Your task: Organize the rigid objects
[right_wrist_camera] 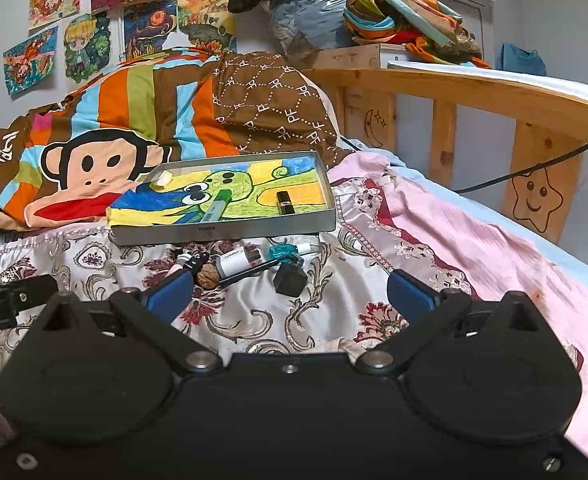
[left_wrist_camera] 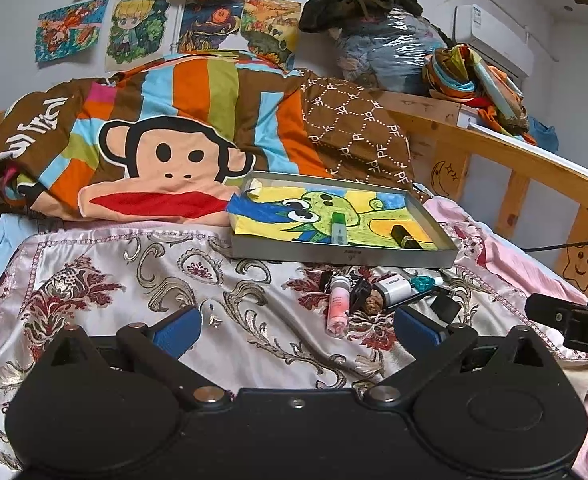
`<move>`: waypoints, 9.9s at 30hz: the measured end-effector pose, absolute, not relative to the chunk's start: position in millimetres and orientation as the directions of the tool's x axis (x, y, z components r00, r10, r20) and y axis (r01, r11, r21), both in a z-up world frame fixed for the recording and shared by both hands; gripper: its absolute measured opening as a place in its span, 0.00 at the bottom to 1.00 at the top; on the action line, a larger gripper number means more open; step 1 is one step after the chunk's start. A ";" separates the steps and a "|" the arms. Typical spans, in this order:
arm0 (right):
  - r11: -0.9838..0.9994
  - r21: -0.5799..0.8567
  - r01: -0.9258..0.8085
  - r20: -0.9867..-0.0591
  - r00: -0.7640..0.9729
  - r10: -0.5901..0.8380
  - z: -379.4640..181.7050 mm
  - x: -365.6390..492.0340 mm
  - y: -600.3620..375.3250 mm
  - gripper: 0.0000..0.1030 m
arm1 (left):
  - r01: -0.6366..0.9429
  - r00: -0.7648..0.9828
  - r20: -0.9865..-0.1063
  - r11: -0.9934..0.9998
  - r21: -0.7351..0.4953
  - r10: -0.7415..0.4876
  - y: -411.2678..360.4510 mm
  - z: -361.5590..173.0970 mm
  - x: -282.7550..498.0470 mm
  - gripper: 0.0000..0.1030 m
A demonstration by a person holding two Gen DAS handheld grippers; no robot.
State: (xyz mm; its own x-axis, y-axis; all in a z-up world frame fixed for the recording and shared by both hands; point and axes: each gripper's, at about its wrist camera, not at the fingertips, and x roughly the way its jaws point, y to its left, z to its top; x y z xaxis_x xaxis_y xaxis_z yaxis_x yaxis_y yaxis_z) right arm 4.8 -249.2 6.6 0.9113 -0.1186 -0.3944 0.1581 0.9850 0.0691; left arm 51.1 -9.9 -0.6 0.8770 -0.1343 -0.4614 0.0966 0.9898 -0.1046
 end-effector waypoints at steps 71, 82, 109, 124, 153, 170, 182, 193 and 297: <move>0.995 -0.052 0.079 -0.513 0.853 -0.095 -27.7 110.5 -246.5 1.00 | 0.159 0.818 -0.547 0.984 -0.082 -0.178 -22.1 -40.2 145.2 0.99; 0.994 0.088 0.059 -0.587 0.810 0.004 -62.2 162.6 -277.5 1.00 | 0.323 0.718 -0.613 0.938 -0.128 -0.331 -39.6 -67.8 200.6 0.98; 0.968 0.249 0.000 -0.597 0.788 0.153 -106.9 215.8 -294.5 0.82 | 0.349 0.643 -0.645 0.908 -0.232 -0.413 -48.1 -99.7 232.4 0.30; 0.933 0.348 0.089 -0.574 0.807 0.137 -114.4 218.5 -316.7 0.29 | 0.265 0.649 -0.689 0.945 -0.193 -0.323 -75.4 -91.8 201.9 0.24; 0.959 0.282 0.018 -0.263 0.963 0.059 -45.4 187.1 -313.7 0.18 | 0.249 0.810 -0.484 0.941 -0.228 -0.331 -91.4 -25.0 211.3 0.24; 0.986 0.141 0.091 -0.365 0.930 -0.034 -54.8 279.6 -340.7 0.18 | 0.250 0.767 -0.525 0.926 -0.282 -0.368 -129.3 -58.8 351.4 0.24; 0.992 0.053 0.113 -0.500 0.863 -0.071 -69.2 319.1 -328.2 0.18 | 0.284 0.679 -0.652 0.940 -0.190 -0.338 -147.0 -74.9 368.9 0.24; 0.993 0.059 0.101 -0.497 0.866 -0.058 -69.5 320.2 -328.7 0.20 | 0.287 0.669 -0.660 0.938 -0.195 -0.342 -147.4 -74.7 369.8 0.24; 0.992 0.038 0.118 -0.441 0.893 -0.090 1.3 16.0 -231.0 1.00 | 0.083 0.843 -0.520 0.988 -0.129 -0.138 5.8 -9.0 71.3 0.99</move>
